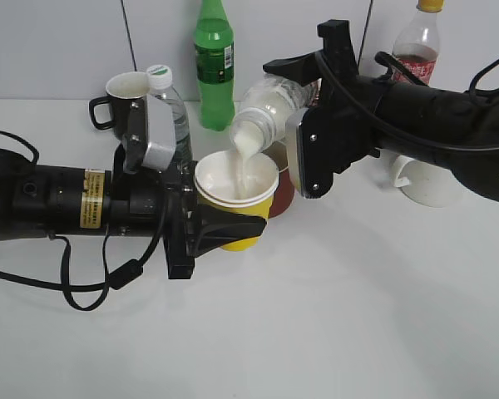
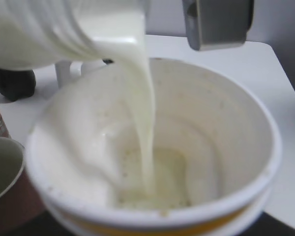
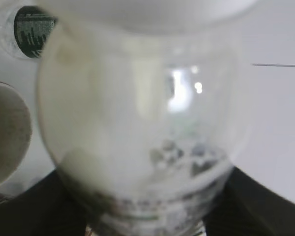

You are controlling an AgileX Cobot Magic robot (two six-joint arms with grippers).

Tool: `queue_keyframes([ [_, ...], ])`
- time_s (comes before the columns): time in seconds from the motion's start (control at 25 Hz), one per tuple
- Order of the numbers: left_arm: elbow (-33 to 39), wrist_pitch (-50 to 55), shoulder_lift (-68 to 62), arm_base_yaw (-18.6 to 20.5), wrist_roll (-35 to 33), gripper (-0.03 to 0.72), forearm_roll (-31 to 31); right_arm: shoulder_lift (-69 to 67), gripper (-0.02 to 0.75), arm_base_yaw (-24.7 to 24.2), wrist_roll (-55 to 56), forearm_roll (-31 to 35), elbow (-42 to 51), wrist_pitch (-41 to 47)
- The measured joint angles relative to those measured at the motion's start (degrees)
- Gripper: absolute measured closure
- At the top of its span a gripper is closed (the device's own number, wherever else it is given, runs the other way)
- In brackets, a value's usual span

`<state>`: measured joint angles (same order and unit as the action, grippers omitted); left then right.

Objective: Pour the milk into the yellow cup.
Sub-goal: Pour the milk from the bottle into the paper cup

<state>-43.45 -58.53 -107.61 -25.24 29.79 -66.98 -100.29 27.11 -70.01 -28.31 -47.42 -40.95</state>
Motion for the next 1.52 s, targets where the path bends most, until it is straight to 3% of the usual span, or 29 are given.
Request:
queue_keyframes([
  [1.52, 0.00, 0.00, 0.00, 0.00, 0.00, 0.342, -0.15, 0.00, 0.307, 0.00, 1.71, 0.00, 0.00, -1.91],
])
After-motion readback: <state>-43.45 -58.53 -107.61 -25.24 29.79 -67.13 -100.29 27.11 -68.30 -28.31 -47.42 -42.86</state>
